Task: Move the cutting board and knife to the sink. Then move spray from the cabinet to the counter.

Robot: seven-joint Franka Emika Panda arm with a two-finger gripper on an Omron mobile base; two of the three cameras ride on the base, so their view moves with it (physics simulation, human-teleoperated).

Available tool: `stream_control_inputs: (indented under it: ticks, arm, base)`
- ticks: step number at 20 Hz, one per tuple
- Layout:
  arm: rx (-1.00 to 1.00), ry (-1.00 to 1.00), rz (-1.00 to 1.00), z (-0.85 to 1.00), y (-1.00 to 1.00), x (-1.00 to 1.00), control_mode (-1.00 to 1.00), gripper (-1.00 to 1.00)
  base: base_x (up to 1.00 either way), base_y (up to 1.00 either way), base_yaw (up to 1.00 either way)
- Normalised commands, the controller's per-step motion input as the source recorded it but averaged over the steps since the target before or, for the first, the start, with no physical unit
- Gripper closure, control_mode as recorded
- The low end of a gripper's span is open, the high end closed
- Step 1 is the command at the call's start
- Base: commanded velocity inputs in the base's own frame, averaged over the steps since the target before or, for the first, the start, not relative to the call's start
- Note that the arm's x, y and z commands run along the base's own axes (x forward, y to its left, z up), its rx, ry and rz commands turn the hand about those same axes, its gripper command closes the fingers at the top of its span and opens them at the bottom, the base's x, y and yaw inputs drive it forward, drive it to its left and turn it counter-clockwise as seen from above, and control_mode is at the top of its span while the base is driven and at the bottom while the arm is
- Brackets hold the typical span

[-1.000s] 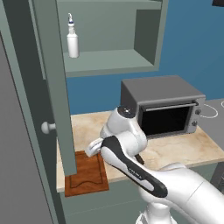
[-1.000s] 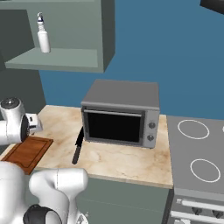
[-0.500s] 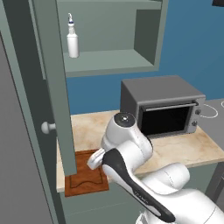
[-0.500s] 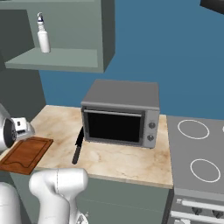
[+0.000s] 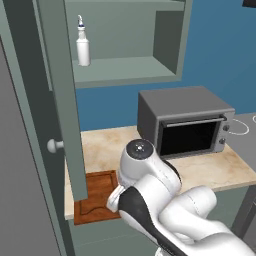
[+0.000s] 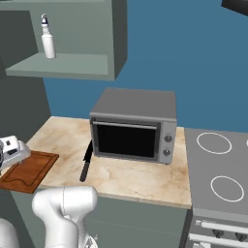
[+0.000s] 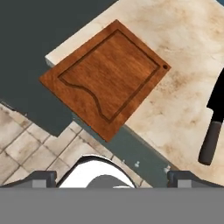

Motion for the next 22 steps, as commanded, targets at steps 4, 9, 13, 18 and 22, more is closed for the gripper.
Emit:
stream_control_inputs:
  ticks: [4,9,13,18,22]
  arm:
    - [-0.16,0.08,0.24,0.0,-0.04,-0.35,-1.0,-1.0]
    - [-0.2,-0.02,0.28,-0.11,-0.02,-0.37,-1.0,-1.0]
    - [-0.15,-0.14,0.34,-0.19,0.0,-0.25,-1.0,-1.0]
    - [-0.16,-0.2,0.26,-0.24,0.08,-0.24,-1.0,-1.0]
    - [-0.03,-0.19,0.18,-0.24,0.01,-0.2,-1.0,-1.0]
  base:
    - [0.0,0.0,0.0]
    - [0.0,0.0,0.0]
    - [0.0,0.0,0.0]
    - [0.0,0.0,0.0]
    - [0.0,0.0,0.0]
